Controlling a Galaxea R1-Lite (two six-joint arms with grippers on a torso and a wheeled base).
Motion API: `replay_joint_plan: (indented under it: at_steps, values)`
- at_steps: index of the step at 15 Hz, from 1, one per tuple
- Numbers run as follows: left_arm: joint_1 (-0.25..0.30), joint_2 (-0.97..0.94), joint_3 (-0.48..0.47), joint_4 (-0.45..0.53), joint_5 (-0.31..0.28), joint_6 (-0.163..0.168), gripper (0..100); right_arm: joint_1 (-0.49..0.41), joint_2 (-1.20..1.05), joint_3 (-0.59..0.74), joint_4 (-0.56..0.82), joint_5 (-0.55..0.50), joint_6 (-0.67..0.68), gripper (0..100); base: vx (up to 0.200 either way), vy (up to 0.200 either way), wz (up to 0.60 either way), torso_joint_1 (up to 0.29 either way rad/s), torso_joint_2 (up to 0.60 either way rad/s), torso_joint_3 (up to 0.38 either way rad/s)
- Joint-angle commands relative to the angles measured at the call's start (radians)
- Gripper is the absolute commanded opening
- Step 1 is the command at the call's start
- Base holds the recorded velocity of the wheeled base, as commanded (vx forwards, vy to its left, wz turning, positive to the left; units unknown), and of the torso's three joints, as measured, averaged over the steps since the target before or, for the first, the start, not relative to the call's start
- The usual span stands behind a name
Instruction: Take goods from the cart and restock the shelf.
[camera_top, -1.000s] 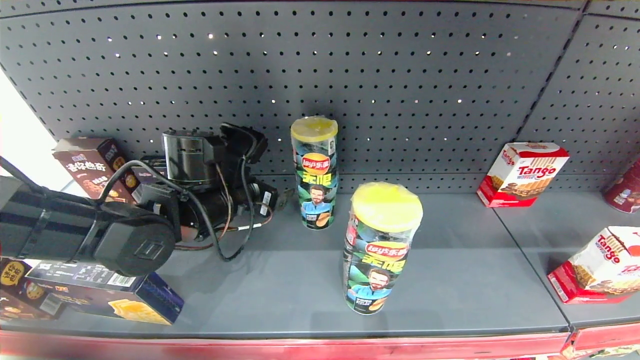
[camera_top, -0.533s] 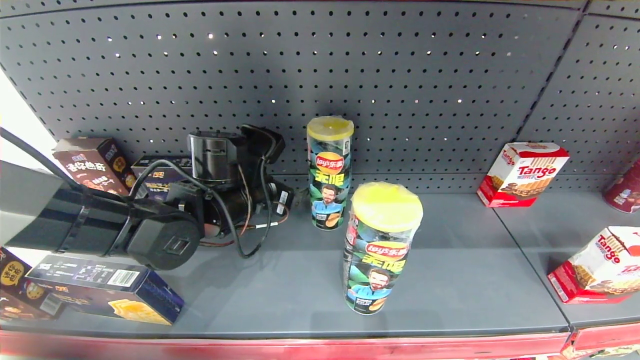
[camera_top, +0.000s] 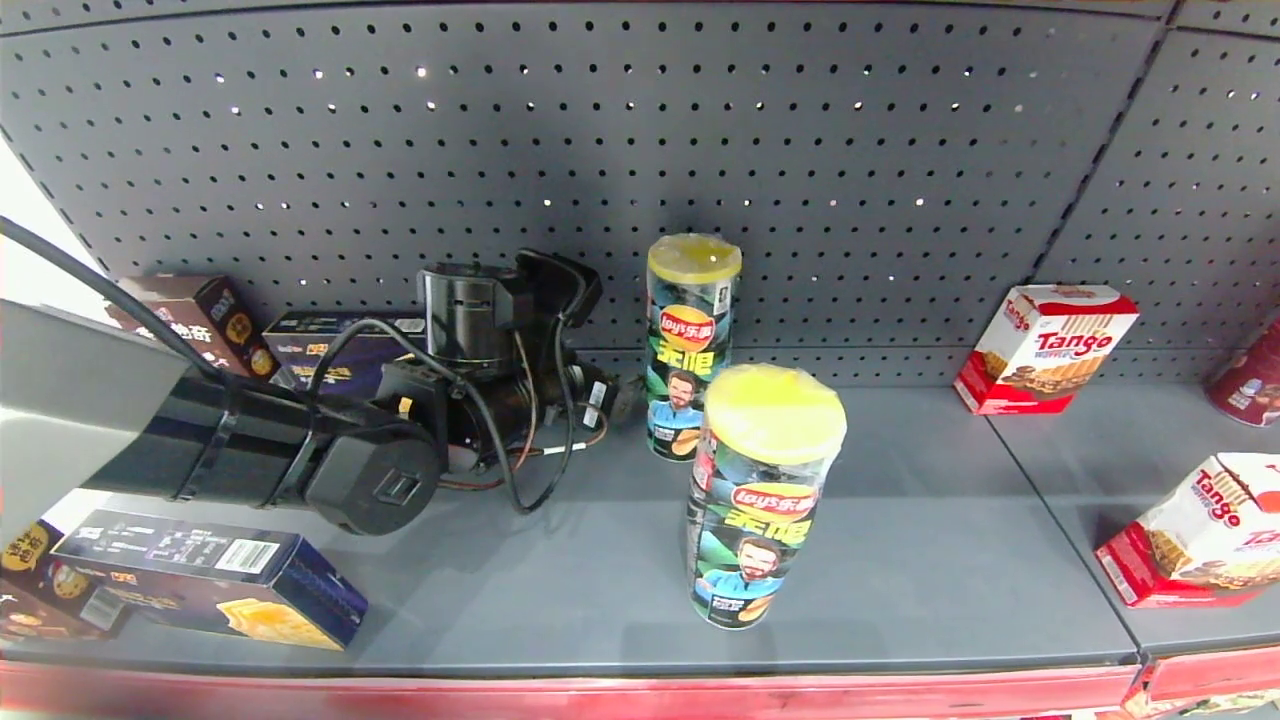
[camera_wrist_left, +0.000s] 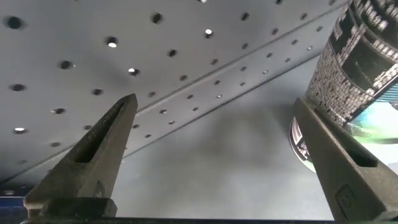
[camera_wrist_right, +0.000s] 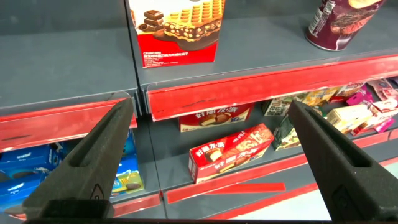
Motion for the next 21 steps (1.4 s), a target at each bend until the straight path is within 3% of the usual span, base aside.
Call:
replay_joint_plan:
  at_steps: [1,15,21]
  values:
    - [-0.001,0.003,0.006,-0.001,0.0,0.0,100,0.0,0.001,0.0,0.0,0.001,0.0,100,0.0,0.0,0.0,0.0,0.0,0.0]
    - [-0.046,-0.005,0.017,-0.001,0.014,-0.027,100,0.0,0.001,0.0,0.0,-0.001,0.0,100,0.0,0.0,0.0,0.0,0.0,0.0]
    - [-0.023,-0.066,0.041,-0.001,0.029,-0.022,100,0.0,0.001,0.0,0.0,0.001,0.0,100,0.0,0.0,0.0,0.0,0.0,0.0]
